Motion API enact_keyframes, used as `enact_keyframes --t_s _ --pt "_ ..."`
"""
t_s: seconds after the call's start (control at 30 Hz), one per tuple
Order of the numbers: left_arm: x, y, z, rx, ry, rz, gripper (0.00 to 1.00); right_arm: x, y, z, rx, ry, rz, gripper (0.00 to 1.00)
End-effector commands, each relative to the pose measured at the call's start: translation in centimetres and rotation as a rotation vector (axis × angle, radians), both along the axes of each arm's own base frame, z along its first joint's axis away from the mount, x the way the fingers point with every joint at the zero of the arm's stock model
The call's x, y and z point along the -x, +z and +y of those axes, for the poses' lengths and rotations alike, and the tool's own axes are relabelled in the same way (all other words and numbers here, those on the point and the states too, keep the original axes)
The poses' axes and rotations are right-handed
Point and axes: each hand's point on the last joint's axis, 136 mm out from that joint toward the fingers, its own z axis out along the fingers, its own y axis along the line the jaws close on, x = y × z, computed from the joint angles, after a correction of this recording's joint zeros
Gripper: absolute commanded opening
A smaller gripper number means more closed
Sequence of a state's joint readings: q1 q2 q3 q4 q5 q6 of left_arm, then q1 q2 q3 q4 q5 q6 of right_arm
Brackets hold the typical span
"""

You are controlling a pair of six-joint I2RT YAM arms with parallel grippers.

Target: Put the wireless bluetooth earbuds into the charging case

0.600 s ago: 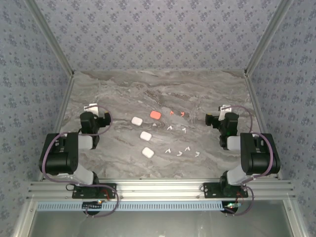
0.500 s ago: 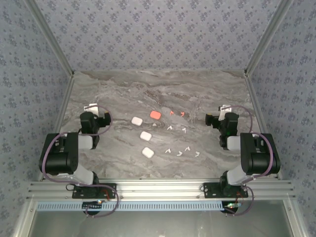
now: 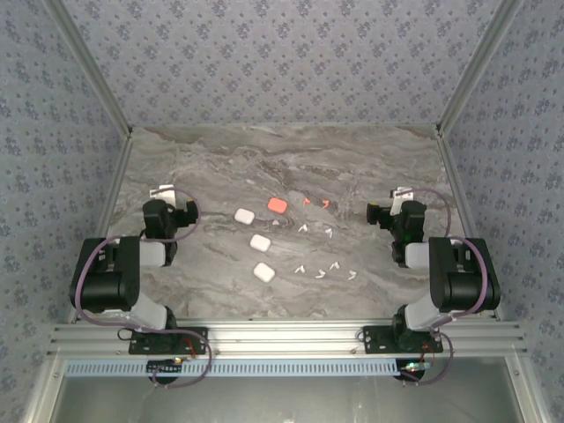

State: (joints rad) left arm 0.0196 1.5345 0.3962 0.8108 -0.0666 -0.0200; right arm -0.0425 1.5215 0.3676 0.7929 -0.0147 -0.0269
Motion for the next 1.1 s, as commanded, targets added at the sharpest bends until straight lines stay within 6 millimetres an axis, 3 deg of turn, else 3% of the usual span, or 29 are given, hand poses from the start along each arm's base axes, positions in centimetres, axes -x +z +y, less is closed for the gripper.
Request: enact_keyframes --t_s 0.0,0.17,0.27,0.4,0.53,0.63,0.8,1.07 --pt "-0.5 0.7 -0.3 0.016 -0.012 -0.021 0.99 -0.8 1.1 -0.2 -0.011 -0.005 -0.029 1.00" --pt "-0.5 1.0 -0.3 0.016 -0.011 -0.028 0.99 -0.8 1.1 -0.3 -0.018 -0.004 -0.031 1.00" --pt "0.3 3.5 -0.4 -0.003 -0.005 -0.056 0.99 -0.5 1.7 -1.2 -0.025 -0.053 -0.038 1.00" --pt "2.1 7.1 -0.2 0.025 0.031 -0.093 0.99 -0.2 4.2 -1.5 -0.038 -0.066 -0.034 1.00" --pt "3.7 9.3 -0.3 0.192 0.108 -0.083 0.99 0.3 7.3 0.3 -0.096 0.000 -0.028 1.00" --pt "4.7 9.2 -0.7 0.362 0.166 -0.035 0.99 0.7 9.4 3.4 -0.140 0.105 -0.011 1.00" --pt "5.4 8.9 -4.2 0.599 0.095 0.058 0.99 1.9 10.4 11.1 -0.124 0.352 0.102 1.00" --pt "5.0 8.8 -10.0 0.725 -0.052 0.212 0.99 3.2 6.9 22.3 0.036 0.732 0.369 1.00"
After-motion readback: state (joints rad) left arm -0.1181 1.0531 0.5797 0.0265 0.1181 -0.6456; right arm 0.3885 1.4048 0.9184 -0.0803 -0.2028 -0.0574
